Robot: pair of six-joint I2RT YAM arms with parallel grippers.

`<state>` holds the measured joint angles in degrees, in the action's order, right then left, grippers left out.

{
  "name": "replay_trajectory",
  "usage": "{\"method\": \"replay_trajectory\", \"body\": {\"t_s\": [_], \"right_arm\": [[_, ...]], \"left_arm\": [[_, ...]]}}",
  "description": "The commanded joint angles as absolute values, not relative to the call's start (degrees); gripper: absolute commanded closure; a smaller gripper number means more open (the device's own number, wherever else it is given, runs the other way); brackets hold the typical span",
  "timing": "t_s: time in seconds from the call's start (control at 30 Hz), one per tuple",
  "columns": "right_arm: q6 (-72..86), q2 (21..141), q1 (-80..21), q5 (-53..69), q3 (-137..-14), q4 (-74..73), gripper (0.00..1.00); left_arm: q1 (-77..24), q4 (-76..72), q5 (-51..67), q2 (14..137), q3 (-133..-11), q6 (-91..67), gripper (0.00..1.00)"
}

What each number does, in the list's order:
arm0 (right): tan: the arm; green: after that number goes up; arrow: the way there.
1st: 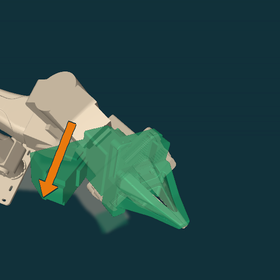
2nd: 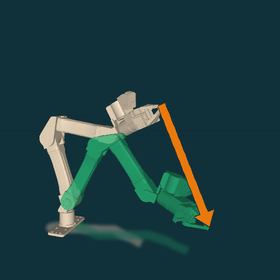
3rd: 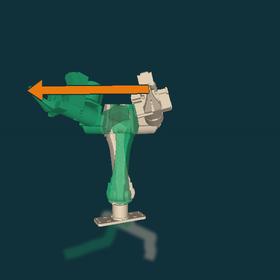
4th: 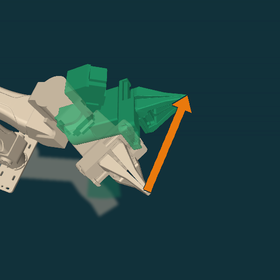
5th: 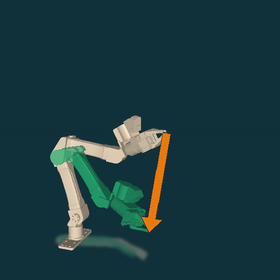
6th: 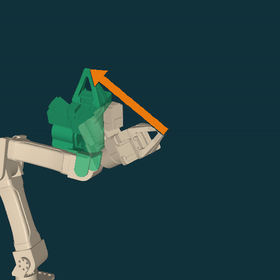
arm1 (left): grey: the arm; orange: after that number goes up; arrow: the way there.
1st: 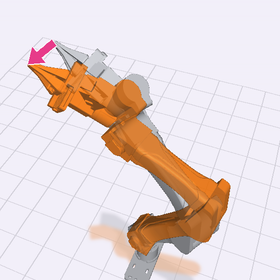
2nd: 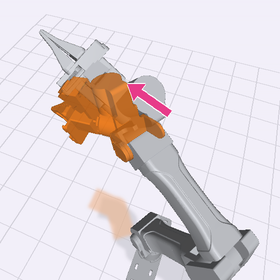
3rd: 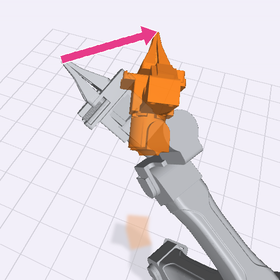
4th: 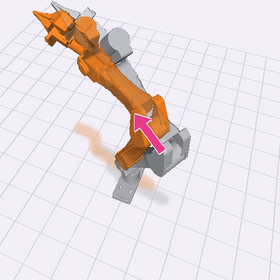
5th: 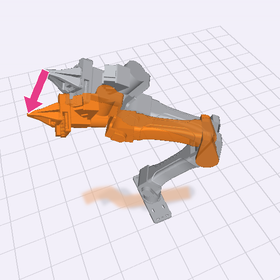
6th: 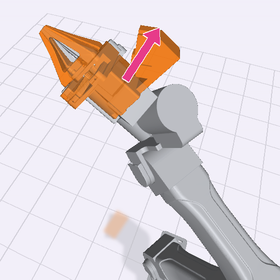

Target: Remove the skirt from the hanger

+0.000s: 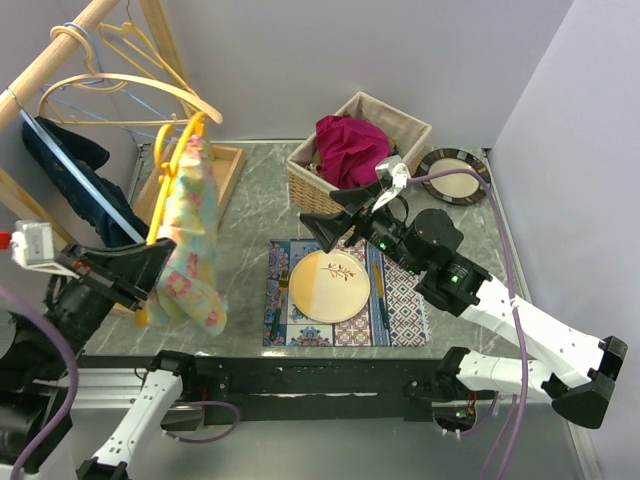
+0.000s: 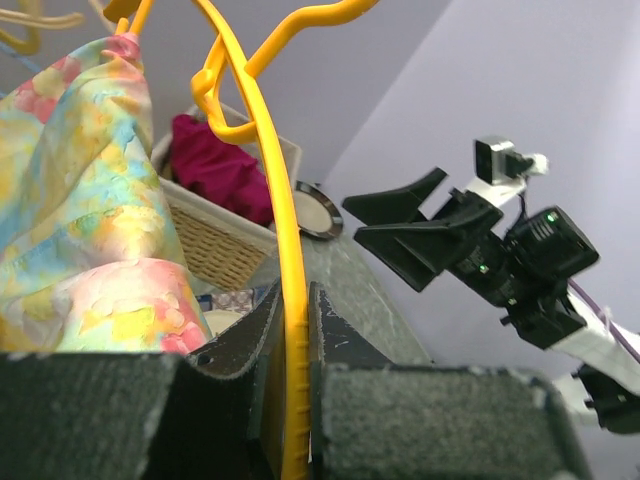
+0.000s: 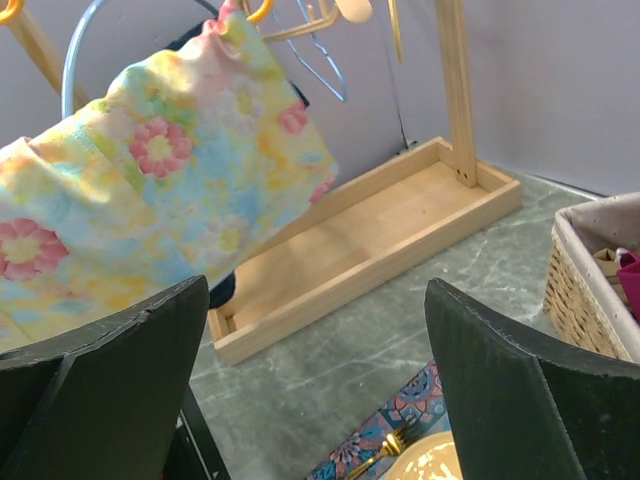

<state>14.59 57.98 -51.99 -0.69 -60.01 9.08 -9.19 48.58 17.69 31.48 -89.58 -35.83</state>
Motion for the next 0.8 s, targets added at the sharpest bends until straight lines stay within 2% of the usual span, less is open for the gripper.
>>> {"method": "replay_trajectory", "body": {"t_s": [0.0,0.43,0.57,0.77], "right_arm": [[15.30,57.22,-52.47,2.09,-62.05,9.49,0.01],[14.15,58.98,-59.93,7.12,-64.78,9.22,0.00],[12.49,60.20,-64.68,5.10,-64.60,13.78,0.00],[10.38,67.57,-65.92,-1.39,-66.00,23.10,0.00]], "left_arm": [[-9.05,37.10,27.32,32.52,-86.93,-36.47,0.99],[-8.96,23.04,33.66,38.93,-83.77,-42.53,0.99],[-8.96,18.73,32.08,40.95,-82.79,-43.68,0.99],[-8.96,8.97,31.73,42.01,-80.42,-49.56,0.99]]}}
